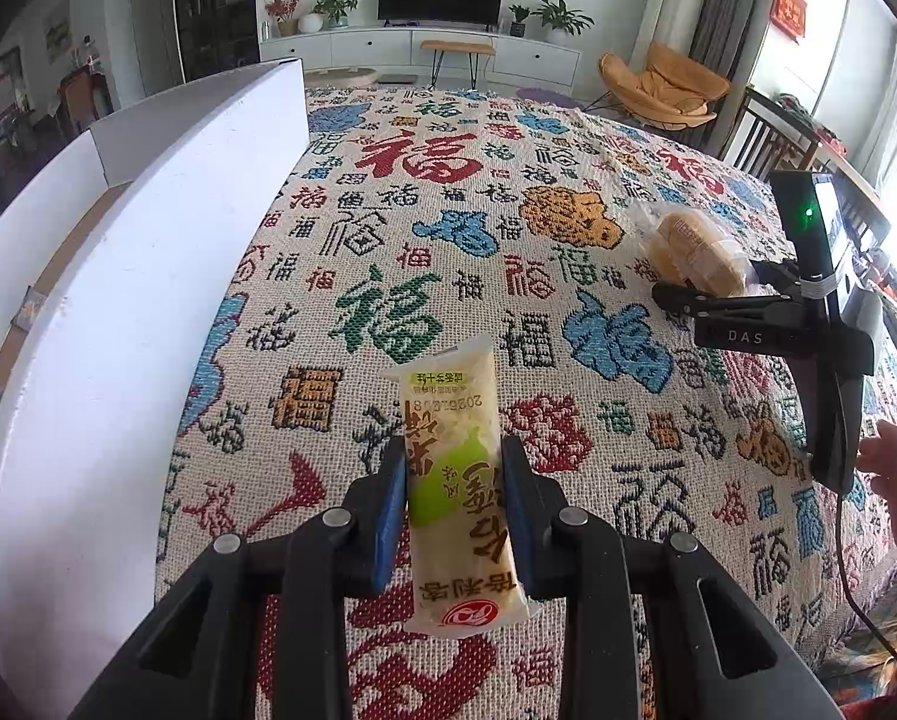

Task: Organize snacks
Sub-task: 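Carry the packet and bread over the box and open both tools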

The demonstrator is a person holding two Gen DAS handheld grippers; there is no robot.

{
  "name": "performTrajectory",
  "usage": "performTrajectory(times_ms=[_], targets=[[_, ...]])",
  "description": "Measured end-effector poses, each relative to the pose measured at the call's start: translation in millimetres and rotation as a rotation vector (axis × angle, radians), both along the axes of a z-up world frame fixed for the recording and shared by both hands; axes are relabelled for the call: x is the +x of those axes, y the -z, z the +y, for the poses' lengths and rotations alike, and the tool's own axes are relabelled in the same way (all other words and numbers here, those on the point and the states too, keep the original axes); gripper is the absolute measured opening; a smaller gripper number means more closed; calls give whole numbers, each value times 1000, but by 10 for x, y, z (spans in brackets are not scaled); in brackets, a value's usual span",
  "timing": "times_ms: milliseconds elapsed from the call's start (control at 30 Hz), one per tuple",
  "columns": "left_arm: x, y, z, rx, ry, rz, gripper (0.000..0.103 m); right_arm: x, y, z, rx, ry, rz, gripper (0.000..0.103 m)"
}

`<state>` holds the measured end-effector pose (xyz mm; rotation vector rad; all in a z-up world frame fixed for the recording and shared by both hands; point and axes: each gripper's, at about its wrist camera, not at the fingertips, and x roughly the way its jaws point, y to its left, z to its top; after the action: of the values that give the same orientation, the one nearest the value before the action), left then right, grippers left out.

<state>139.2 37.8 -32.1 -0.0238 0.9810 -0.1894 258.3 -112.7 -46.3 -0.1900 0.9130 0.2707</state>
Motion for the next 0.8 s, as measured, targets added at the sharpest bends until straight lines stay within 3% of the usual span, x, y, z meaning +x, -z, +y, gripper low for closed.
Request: performTrajectory(times_ms=[467,600,700,800], targets=[[-388,-250,282,-102,-69,-36,30,7,1,-2,-1,1,0,99],[-457,-318,354,-125,-92,-33,30,45,-10,-4,-1,-2,49,98],[-533,-432,506,-171,-124,-48,30,133,-115,-132,78,4,130,93],[-614,-565,695,-210,-154,-67,30,192,-327,-306,212,25,194,78]])
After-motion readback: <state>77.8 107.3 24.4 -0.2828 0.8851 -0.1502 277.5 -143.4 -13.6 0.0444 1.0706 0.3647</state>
